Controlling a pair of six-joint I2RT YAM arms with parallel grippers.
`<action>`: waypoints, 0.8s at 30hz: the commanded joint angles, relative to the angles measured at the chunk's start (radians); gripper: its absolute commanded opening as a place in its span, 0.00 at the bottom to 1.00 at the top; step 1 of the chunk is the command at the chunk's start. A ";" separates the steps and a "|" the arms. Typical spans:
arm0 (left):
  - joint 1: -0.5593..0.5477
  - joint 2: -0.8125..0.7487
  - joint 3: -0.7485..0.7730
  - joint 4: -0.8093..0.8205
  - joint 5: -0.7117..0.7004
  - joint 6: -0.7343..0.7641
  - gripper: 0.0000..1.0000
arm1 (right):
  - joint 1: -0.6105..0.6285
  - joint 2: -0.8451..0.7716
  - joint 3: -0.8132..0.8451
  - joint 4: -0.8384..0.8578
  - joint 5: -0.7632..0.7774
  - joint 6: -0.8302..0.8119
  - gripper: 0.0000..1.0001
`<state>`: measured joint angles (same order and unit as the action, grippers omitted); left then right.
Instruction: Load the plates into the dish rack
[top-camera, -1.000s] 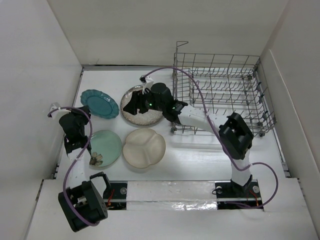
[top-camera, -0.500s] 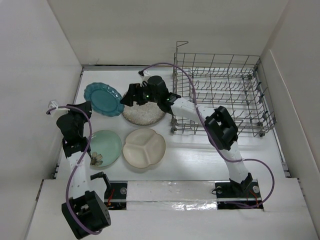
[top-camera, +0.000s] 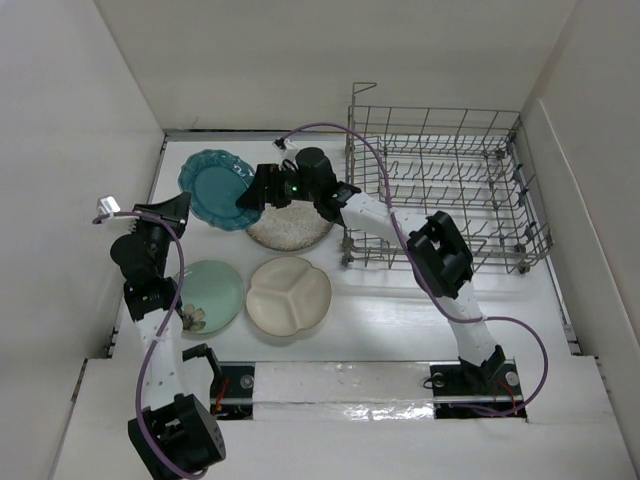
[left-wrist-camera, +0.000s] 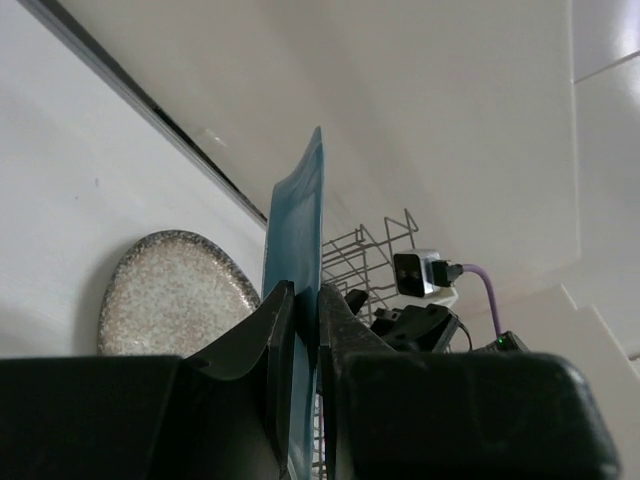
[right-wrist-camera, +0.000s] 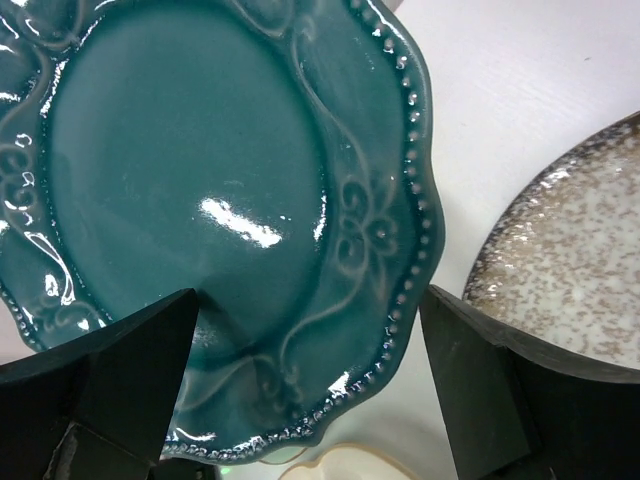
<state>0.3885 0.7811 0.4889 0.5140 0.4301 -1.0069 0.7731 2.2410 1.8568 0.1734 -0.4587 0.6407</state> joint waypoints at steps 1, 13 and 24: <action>0.006 -0.060 0.048 0.270 0.067 -0.136 0.00 | -0.014 0.000 -0.024 0.095 -0.057 0.036 0.96; 0.006 -0.071 -0.021 0.469 0.217 -0.326 0.00 | -0.050 -0.136 -0.281 0.583 -0.219 0.250 0.47; 0.006 -0.101 0.006 0.345 0.251 -0.234 0.00 | -0.060 -0.311 -0.335 0.535 -0.192 0.188 0.00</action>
<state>0.4076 0.7361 0.4507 0.7837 0.6193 -1.2419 0.6949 1.9972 1.4952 0.6796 -0.6472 0.9081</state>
